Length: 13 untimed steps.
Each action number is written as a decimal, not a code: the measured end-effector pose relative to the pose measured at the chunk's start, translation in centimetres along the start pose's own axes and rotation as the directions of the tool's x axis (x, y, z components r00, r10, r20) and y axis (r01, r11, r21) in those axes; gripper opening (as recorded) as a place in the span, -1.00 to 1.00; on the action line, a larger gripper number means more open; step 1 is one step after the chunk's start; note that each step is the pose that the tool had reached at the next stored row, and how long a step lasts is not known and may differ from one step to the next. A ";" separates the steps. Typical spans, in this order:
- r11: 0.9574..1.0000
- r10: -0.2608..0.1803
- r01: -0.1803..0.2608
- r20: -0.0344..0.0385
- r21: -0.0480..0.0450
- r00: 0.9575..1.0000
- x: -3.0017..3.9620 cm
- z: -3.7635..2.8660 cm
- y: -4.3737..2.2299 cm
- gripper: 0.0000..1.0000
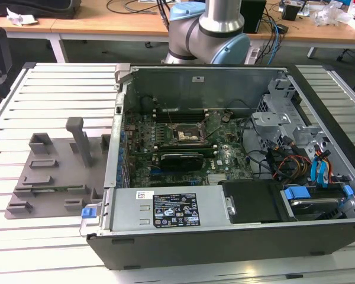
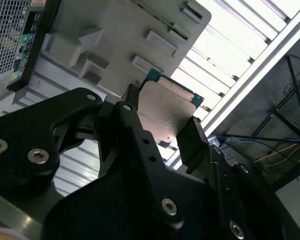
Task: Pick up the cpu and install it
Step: 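Pick up the cpu and move it towards the insertion slot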
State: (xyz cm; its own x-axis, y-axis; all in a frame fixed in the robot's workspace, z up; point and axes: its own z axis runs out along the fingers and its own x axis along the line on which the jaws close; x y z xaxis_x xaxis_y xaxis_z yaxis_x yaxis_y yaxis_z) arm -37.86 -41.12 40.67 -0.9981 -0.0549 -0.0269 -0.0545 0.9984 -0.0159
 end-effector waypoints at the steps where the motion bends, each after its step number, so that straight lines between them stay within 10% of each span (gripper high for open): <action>1: 1.000 0.000 0.000 0.000 0.000 1.000 -0.02 -0.06 0.26 0.09; 13: 1.000 0.000 0.000 0.000 -0.002 1.000 -0.31 -0.33 4.85 0.09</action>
State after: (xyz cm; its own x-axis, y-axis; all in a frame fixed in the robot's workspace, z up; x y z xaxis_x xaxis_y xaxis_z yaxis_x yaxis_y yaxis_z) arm -37.83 -36.25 40.92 -0.9981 -0.0551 -0.0270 -0.0547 0.9984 -0.0137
